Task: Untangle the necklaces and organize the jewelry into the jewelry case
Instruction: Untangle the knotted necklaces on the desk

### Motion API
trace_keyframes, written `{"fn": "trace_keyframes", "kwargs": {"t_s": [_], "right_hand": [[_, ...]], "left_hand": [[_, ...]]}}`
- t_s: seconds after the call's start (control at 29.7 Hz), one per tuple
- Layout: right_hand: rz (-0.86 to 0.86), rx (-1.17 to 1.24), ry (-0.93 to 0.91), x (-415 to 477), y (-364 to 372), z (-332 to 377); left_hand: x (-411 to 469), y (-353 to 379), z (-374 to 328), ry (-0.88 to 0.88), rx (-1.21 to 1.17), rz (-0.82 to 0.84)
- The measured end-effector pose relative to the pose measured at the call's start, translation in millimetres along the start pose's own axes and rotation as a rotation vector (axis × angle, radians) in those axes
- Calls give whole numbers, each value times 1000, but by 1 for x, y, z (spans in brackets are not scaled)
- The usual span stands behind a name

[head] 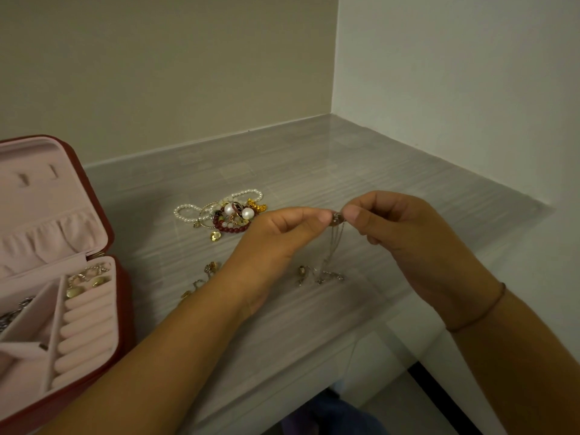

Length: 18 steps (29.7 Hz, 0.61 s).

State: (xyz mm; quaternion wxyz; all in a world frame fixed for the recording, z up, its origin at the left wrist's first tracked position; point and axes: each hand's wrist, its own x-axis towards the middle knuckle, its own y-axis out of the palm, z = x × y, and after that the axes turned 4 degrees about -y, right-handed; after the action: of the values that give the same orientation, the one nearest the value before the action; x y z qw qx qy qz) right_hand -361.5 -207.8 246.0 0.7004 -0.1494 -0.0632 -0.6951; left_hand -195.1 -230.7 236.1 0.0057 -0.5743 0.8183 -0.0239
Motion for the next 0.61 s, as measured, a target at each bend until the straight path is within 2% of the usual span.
{"fn": "trace_keyframes", "kwargs": {"t_s": [0.34, 0.44, 0.61], "right_hand": [[100, -145, 3, 2, -3, 2], [101, -149, -21, 2, -1, -1], [75, -134, -91, 0, 7, -3]], "left_hand": [[3, -1, 4, 15, 0, -32], [4, 0, 5, -26, 28, 30], [3, 1, 3, -103, -65, 84]]}}
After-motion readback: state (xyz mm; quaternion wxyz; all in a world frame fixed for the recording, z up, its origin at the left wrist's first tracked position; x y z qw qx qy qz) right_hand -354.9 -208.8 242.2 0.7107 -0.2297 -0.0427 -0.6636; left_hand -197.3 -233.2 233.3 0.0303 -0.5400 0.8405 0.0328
